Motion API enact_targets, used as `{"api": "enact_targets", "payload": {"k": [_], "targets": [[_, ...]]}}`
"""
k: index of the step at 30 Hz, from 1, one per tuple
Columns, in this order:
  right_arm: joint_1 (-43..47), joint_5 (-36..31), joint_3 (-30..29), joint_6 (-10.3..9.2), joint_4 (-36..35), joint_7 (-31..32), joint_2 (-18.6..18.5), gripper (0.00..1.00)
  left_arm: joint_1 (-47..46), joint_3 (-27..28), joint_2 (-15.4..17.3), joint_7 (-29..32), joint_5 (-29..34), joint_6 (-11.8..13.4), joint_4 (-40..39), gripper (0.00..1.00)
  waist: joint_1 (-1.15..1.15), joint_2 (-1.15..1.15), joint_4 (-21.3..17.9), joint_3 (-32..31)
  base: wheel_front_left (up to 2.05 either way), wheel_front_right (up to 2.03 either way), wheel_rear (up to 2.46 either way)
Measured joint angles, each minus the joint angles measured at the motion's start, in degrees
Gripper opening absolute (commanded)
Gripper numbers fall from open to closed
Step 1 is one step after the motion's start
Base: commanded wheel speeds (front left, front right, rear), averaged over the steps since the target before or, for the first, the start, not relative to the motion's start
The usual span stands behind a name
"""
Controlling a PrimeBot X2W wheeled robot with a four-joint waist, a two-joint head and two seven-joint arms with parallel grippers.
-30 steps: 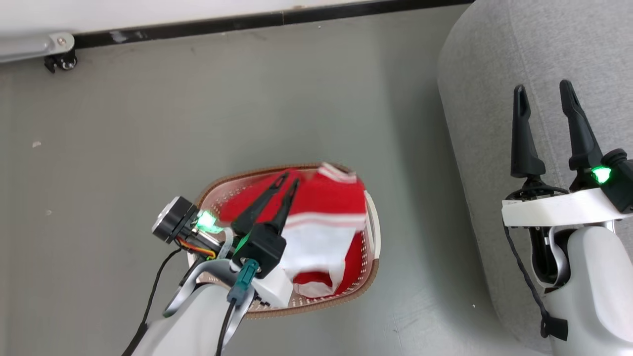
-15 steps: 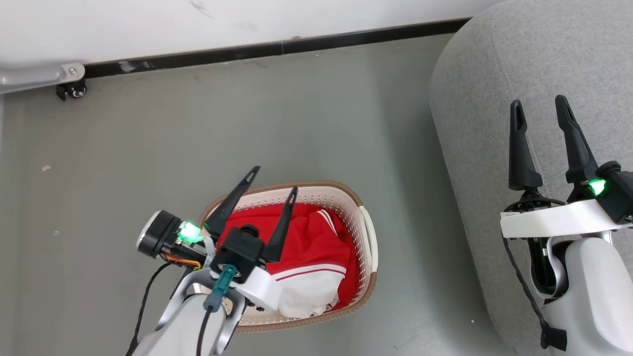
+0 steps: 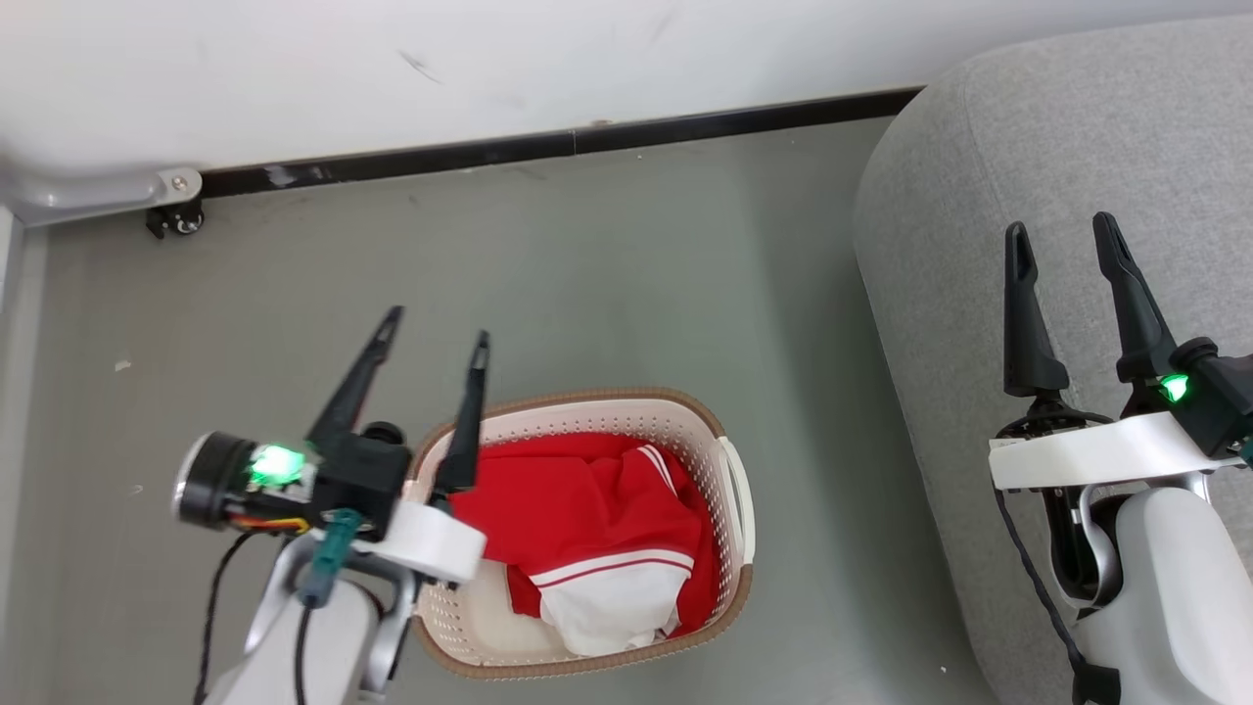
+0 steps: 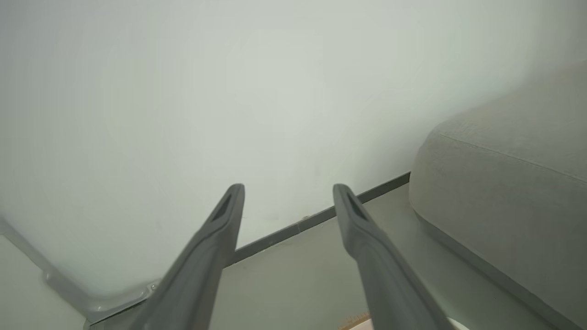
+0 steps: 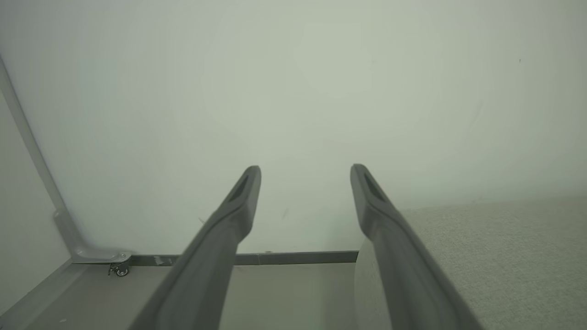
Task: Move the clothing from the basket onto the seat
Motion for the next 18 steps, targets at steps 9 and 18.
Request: {"api": "enact_targets", "payload": {"k": [9, 18], "targets": [[1.8, -1.2, -0.3, 0.0, -0.1, 0.0, 0.0, 1.0, 3.2, 5.6, 1.6, 0.0, -3.7, 2.3, -0.8, 1.0, 0.0, 0.0, 0.3, -2.3, 0.0, 0.0, 0.0], [3.7, -3.0, -0.8, 0.0, -0.7, 0.3, 0.1, 1.0, 7.6, 9.4, 2.5, 0.0, -6.3, 4.3, -1.6, 1.0, 0.0, 0.0, 0.5, -4.8, 0.0, 0.0, 0.0]]}}
